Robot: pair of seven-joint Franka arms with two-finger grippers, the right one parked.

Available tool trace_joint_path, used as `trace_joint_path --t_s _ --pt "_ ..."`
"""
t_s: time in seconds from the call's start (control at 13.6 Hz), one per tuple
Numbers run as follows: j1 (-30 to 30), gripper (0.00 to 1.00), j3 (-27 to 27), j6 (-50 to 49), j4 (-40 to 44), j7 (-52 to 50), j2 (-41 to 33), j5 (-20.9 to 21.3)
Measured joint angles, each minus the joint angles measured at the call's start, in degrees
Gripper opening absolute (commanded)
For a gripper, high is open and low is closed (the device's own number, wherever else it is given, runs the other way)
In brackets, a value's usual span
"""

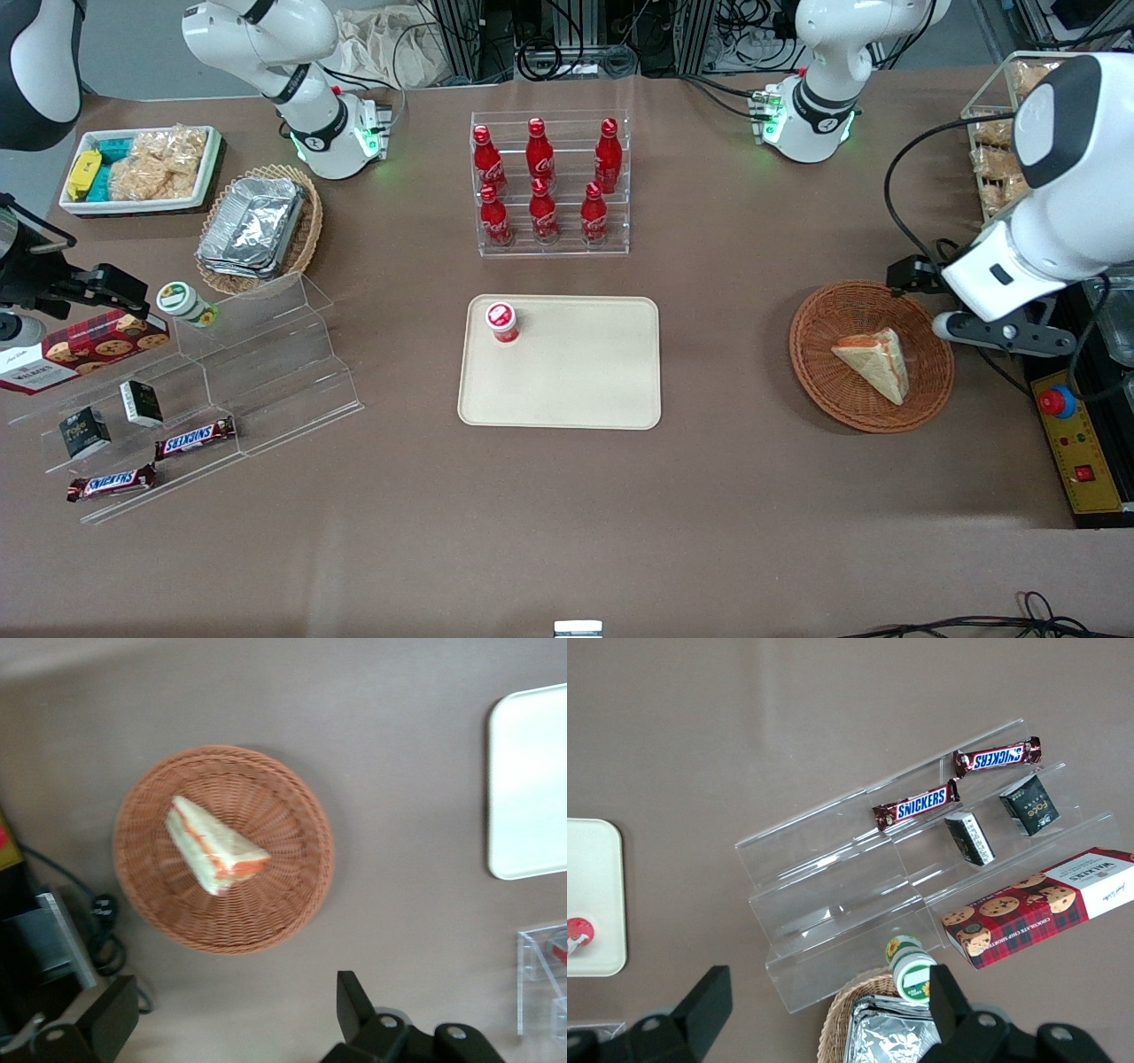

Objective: Place sandwich from basket to tray
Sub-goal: 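Move the left gripper over the wrapped sandwich in the wicker basket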

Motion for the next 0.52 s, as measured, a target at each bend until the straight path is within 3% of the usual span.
trace_joint_path --t_s 0.52 --pt "0.2 1.00 0.7 -1.5 0.9 -3.6 2.7 1.7"
